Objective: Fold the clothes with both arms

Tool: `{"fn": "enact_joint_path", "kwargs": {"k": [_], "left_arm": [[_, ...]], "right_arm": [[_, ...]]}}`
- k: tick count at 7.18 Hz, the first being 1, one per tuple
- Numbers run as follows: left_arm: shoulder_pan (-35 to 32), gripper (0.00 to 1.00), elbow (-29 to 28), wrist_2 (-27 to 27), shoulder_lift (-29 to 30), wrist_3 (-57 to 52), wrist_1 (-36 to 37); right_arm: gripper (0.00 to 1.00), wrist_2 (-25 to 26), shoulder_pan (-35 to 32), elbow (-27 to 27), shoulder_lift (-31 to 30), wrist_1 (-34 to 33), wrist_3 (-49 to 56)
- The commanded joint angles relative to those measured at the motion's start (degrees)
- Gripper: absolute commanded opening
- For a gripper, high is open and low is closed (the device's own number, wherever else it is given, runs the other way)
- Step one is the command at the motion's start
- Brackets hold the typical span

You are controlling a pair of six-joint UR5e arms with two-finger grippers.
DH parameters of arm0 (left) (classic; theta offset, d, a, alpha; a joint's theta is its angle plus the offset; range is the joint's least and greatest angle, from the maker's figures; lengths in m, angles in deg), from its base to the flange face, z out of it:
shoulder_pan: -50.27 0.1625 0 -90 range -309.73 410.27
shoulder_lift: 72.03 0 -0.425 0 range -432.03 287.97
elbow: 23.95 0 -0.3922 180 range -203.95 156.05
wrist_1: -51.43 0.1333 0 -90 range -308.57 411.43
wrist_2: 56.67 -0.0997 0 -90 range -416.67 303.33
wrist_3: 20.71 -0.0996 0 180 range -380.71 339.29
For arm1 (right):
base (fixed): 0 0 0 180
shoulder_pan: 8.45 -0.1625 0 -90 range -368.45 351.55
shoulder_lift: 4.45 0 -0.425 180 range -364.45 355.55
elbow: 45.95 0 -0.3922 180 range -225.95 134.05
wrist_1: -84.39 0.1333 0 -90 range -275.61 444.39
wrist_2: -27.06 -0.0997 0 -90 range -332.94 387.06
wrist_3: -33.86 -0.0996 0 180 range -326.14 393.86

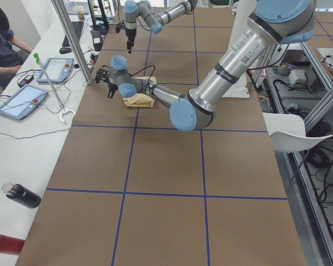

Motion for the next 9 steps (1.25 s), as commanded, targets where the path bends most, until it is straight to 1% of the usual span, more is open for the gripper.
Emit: {"fn": "enact_joint_path", "kwargs": {"k": [1,2,3,4,5,6,7,8,9], "left_arm": [[-6.2,1.0,7.4,5.0,-9.6,-13.3,0.1],[-7.4,1.0,9.8,5.7,-15.2,-18.8,-1.9],[-10.3,1.0,10.2,5.4,-17.4,-18.9,-1.9],[-13.6,1.0,10.3,5.9,-19.6,-20.1,-2.1],[-15.5,1.0,10.1,5.5,-20.7,-24.7,-2.3],[-18.8,1.0,10.3,6.1,-23.6,-31.0,-2.7],[-19.3,1.0,9.8,5.7,-27.0,-34.4,-6.7],[-19.7,1.0,8.1,6.0,-27.6,-34.9,-6.3],[-20.2,1.0,7.2,6.1,-28.0,-34.9,-5.6]], "right_arm": [[1.0,-2.4,-3.7,-6.6,-6.1,-3.5,1.7],[1.0,-2.5,-5.0,-12.7,-11.0,-3.5,1.9],[1.0,-2.6,-5.5,-18.1,-15.8,-3.4,3.3],[1.0,-2.7,-5.8,-20.6,-19.2,-2.8,3.8],[1.0,-2.1,-5.8,-22.6,-22.5,-2.3,3.8],[1.0,-2.0,-6.2,-22.5,-23.4,-2.1,3.8],[1.0,-2.5,-7.8,-22.6,-25.8,-2.1,3.8],[1.0,-3.5,-9.7,-22.5,-26.5,-2.7,5.1],[1.0,-4.0,-11.7,-22.4,-29.5,-2.9,12.2]]}}
